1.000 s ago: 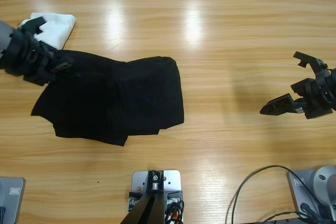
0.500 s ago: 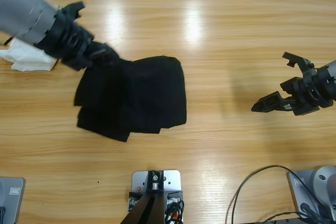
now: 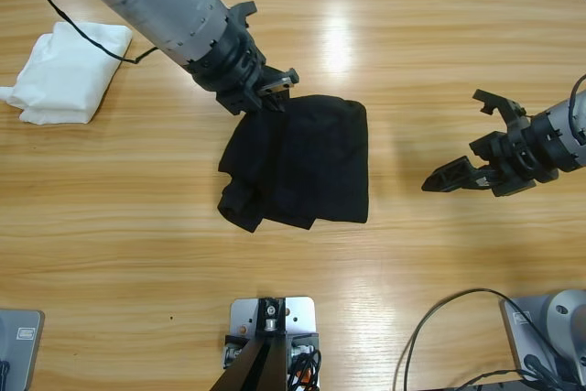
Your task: Fold clothes
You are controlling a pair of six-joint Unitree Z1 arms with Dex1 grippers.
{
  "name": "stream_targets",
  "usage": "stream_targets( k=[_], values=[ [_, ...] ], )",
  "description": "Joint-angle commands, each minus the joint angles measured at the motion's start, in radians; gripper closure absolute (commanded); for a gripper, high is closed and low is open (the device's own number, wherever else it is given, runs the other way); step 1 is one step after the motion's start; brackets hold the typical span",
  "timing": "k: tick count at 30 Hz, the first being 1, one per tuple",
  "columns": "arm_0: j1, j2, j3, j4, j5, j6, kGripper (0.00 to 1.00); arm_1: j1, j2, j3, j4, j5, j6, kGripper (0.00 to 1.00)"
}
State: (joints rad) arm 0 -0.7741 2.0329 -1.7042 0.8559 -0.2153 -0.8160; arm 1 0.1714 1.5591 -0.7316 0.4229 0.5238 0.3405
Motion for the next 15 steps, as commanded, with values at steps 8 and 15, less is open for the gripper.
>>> stream_targets(
  k=[8, 15],
  values=[
    [-0.07, 0.332, -0.377, 0.048, -0.18, 0.04, 0.818, 0.019, 0.046, 0.04, -0.046, 0.033, -0.003, 0.0],
    [-0.122, 0.468, -0.599, 0.049, -0.278, 0.092, 0.032, 0.03, 0.053, 0.04, -0.052, 0.044, -0.003, 0.0]
  ],
)
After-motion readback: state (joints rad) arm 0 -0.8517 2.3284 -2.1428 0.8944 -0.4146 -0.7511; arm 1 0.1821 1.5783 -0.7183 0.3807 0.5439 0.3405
